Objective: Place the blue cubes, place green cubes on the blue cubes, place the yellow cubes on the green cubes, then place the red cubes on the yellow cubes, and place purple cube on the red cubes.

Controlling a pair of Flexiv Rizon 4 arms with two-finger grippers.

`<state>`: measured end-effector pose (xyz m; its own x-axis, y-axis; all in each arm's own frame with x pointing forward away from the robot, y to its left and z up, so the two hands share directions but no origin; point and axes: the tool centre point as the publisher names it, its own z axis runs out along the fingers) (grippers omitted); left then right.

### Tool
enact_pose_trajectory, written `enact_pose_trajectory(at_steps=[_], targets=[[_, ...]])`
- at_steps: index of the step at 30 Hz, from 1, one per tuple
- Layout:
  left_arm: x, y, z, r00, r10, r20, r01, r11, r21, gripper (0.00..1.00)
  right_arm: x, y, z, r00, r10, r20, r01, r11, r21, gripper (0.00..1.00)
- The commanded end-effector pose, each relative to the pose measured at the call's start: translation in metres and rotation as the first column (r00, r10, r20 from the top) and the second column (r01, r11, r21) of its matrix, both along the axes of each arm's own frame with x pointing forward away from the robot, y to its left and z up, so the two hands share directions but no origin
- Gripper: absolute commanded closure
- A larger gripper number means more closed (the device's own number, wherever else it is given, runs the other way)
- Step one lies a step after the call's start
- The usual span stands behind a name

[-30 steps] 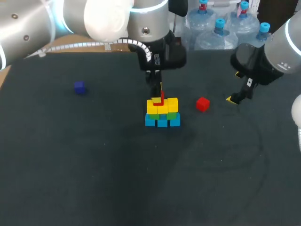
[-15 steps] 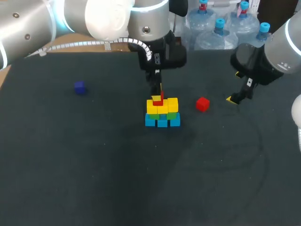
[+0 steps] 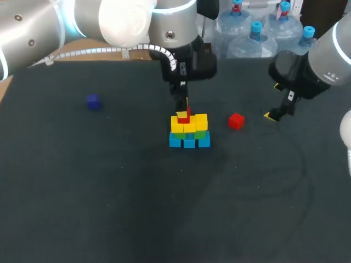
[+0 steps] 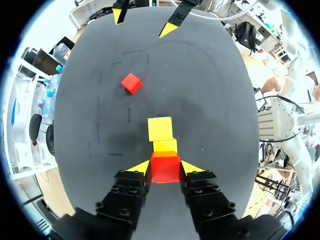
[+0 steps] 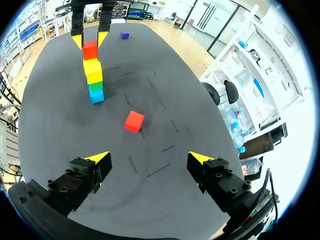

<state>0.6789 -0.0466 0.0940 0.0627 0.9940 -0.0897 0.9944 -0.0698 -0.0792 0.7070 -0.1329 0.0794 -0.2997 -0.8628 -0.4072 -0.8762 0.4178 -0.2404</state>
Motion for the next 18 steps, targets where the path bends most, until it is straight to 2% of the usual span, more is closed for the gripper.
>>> enact_pose_trajectory(at_steps=[1,6,9,10,12,13,14,18], targets=[[0.0008,0.0010,-0.0010,1.000,0.001,-0.003,-0.001,1.000,0.001,0.98,-0.0021,0.0001,-0.0001,1.000,-0.005,0.006,0.005,1.000,-0.002,0.00],[0.0006,0.0013,-0.0011,1.000,0.002,-0.002,-0.002,1.000,0.001,0.96,-0.0021,0.0001,-0.0001,1.000,-0.005,0.006,0.005,1.000,-0.002,0.00],[0.0006,0.0012,-0.0010,1.000,0.000,-0.002,0.000,1.000,0.001,0.87,-0.0021,0.0001,-0.0001,1.000,-0.005,0.006,0.005,1.000,-0.002,0.00],[0.0005,0.0010,-0.0009,1.000,-0.001,-0.001,0.001,1.000,0.001,0.75,-0.0021,0.0001,-0.0001,1.000,-0.005,0.006,0.005,1.000,-0.002,0.00],[0.0003,0.0004,-0.0010,1.000,-0.003,-0.002,0.003,1.000,0.000,0.67,-0.0021,0.0001,-0.0001,1.000,-0.005,0.006,0.005,1.000,-0.002,0.00],[0.0002,0.0000,-0.0009,1.000,-0.005,-0.002,0.005,1.000,0.000,0.06,-0.0021,0.0001,-0.0001,1.000,-0.005,0.006,0.005,1.000,-0.002,0.00],[0.0002,-0.0002,-0.0009,1.000,-0.007,-0.001,0.007,1.000,-0.001,0.00,-0.0021,0.0001,-0.0001,1.000,-0.005,0.006,0.005,1.000,-0.002,0.00],[-0.0002,-0.0008,0.0002,1.000,-0.008,0.004,0.008,1.000,-0.004,0.00,-0.0021,0.0001,-0.0001,1.000,-0.005,0.006,0.005,1.000,-0.002,0.00]])
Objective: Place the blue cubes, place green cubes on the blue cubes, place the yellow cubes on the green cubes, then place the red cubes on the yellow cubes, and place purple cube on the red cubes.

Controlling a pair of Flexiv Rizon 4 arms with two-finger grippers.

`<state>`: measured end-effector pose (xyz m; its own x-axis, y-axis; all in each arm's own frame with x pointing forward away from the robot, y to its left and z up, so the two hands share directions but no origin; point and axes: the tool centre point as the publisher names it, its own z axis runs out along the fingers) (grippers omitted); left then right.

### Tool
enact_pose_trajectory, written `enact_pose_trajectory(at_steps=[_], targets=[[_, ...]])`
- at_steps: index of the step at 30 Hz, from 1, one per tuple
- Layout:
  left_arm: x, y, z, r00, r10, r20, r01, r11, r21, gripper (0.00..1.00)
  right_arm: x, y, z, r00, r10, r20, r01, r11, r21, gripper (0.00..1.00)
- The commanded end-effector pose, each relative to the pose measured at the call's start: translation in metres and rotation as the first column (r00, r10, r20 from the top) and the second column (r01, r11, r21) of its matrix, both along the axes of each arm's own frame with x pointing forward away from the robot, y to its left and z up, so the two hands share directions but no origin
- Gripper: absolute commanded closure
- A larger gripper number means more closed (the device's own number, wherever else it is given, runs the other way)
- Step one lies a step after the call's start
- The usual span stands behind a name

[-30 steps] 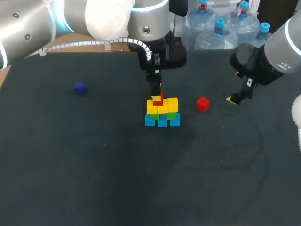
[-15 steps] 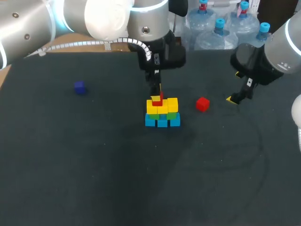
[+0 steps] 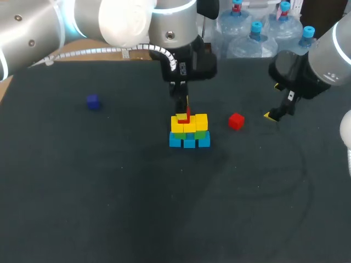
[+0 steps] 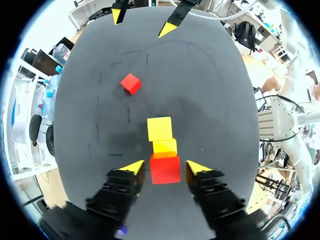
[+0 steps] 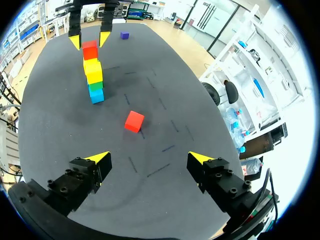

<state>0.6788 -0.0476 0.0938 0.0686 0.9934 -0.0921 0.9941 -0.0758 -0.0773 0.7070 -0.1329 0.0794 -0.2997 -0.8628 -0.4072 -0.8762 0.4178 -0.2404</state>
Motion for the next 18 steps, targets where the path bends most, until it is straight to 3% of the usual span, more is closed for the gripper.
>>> enact_pose_trajectory(at_steps=[1,18], targets=[[0.000,0.000,0.001,1.000,-0.003,0.004,0.003,1.000,-0.002,0.00,-0.002,0.000,0.000,1.000,-0.005,0.006,0.005,1.000,-0.002,0.00],[-0.005,0.018,0.021,0.997,0.059,0.047,-0.059,0.998,-0.009,0.00,-0.002,0.000,0.000,1.000,-0.005,0.006,0.005,1.000,-0.002,0.00]])
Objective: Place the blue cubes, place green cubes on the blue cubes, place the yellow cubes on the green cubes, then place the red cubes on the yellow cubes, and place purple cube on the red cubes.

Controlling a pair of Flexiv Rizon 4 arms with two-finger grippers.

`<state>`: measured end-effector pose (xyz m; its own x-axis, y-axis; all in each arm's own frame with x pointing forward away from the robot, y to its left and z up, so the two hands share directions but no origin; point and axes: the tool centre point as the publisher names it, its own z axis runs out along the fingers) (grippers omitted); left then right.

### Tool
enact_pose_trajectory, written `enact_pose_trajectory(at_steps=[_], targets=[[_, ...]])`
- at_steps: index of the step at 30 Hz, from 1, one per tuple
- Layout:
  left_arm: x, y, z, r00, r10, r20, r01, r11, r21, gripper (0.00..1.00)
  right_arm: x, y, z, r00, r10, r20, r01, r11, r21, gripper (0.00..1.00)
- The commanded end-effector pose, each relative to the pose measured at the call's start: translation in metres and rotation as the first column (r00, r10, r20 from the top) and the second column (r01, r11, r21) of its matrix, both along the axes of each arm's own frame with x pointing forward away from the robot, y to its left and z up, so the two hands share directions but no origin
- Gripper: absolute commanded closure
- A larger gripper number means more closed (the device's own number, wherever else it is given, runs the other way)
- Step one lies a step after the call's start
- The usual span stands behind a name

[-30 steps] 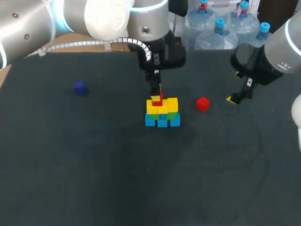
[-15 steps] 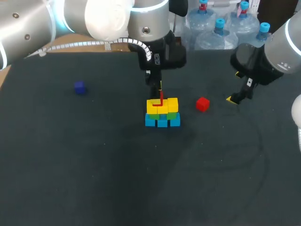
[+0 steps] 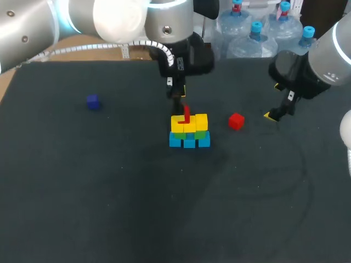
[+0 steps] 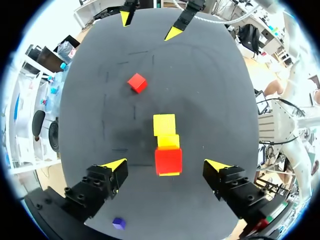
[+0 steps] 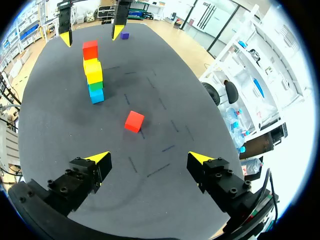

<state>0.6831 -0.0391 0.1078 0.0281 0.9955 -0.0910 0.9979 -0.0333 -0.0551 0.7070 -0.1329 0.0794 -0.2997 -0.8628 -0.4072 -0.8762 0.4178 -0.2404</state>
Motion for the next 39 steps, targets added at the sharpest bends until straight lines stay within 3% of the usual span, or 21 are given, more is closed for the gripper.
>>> enact_pose_trajectory(at_steps=[1,11,13,15,19,26,28,39], targets=[[-0.010,0.013,0.009,0.999,0.025,0.031,-0.025,1.000,-0.007,0.00,-0.002,0.000,0.000,1.000,-0.005,0.006,0.005,1.000,-0.002,0.00],[-0.021,0.049,0.023,0.976,0.163,0.142,-0.163,0.987,-0.013,0.00,-0.002,0.000,0.000,1.000,-0.005,0.006,0.005,1.000,-0.002,0.00],[-0.022,0.054,0.021,0.976,0.167,0.143,-0.168,0.986,-0.005,0.00,-0.002,0.000,0.000,1.000,-0.005,0.006,0.005,1.000,-0.002,0.00],[-0.023,0.057,0.018,0.974,0.183,0.134,-0.180,0.983,-0.030,0.00,-0.002,0.000,0.000,1.000,-0.005,0.006,0.005,1.000,-0.002,0.00],[-0.025,0.061,0.021,0.963,0.204,0.178,-0.196,0.979,-0.061,0.00,-0.002,0.000,0.000,1.000,-0.005,0.006,0.005,1.000,-0.002,0.00],[-0.025,0.062,0.026,0.939,0.230,0.254,-0.189,0.966,-0.176,0.00,-0.002,0.000,0.000,1.000,-0.005,0.006,0.005,1.000,-0.002,0.00],[-0.023,0.054,0.028,0.951,0.179,0.251,-0.134,0.973,-0.187,0.00,-0.002,0.000,0.000,1.000,-0.005,0.006,0.005,1.000,-0.002,0.00],[-0.023,0.054,0.028,0.951,0.179,0.251,-0.134,0.973,-0.187,0.00,-0.002,0.000,0.000,1.000,-0.005,0.006,0.005,1.000,-0.002,0.00]])
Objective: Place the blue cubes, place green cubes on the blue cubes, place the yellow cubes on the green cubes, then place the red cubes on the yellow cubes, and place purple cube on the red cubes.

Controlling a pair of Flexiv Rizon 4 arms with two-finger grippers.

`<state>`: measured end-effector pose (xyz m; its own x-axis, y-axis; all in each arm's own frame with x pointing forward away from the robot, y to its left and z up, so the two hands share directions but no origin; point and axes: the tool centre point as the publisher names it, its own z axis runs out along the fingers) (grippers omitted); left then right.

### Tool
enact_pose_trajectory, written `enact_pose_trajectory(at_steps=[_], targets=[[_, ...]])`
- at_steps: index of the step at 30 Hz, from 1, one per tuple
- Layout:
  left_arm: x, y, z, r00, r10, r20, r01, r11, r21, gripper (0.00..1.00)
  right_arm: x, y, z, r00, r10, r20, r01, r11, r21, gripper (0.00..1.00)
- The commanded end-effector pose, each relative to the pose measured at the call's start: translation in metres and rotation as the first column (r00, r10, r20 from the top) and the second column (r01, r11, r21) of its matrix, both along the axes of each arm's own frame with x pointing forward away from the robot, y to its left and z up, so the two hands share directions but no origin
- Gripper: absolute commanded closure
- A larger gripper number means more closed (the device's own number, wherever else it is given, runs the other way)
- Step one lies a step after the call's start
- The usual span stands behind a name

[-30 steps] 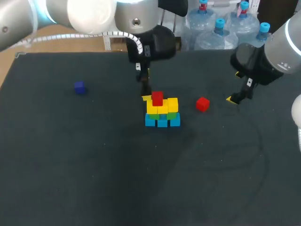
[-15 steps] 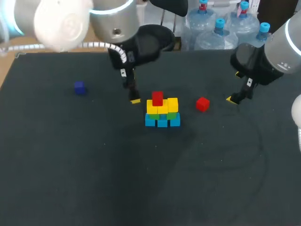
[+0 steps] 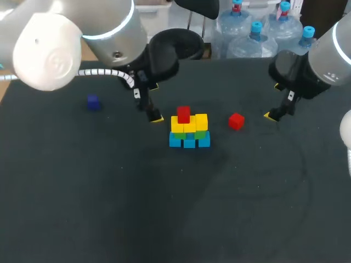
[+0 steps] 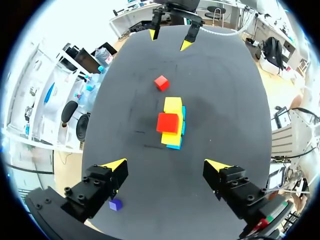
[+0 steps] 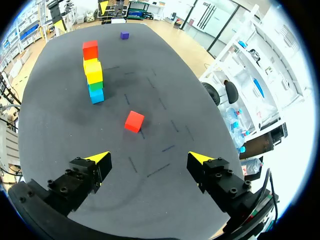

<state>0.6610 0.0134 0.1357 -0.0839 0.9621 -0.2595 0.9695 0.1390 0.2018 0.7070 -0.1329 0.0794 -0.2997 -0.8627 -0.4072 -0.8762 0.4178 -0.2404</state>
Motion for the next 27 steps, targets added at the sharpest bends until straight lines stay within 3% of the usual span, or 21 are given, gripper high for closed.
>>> enact_pose_trajectory(at_steps=[1,6,13,20,27], targets=[[-0.001,0.002,0.000,1.000,-0.001,0.003,0.001,1.000,-0.006,0.00,-0.002,0.000,0.000,1.000,-0.005,0.006,0.005,1.000,-0.002,0.00],[0.011,0.025,0.010,0.978,0.206,0.028,-0.202,0.974,-0.097,0.00,-0.002,0.000,0.000,1.000,-0.005,0.006,0.005,1.000,-0.002,0.00],[0.006,0.056,0.010,0.927,0.373,0.035,-0.364,0.918,-0.158,0.00,-0.002,0.000,0.000,1.000,-0.005,0.006,0.005,1.000,-0.002,0.00],[0.005,0.084,0.006,0.891,0.449,0.071,-0.430,0.883,-0.189,0.00,-0.002,0.000,0.000,1.000,-0.005,0.006,0.005,1.000,-0.002,0.00],[0.007,0.092,-0.012,0.859,0.508,0.061,-0.485,0.847,-0.215,0.00,-0.002,0.000,0.000,1.000,-0.005,0.006,0.005,1.000,-0.002,0.00]])
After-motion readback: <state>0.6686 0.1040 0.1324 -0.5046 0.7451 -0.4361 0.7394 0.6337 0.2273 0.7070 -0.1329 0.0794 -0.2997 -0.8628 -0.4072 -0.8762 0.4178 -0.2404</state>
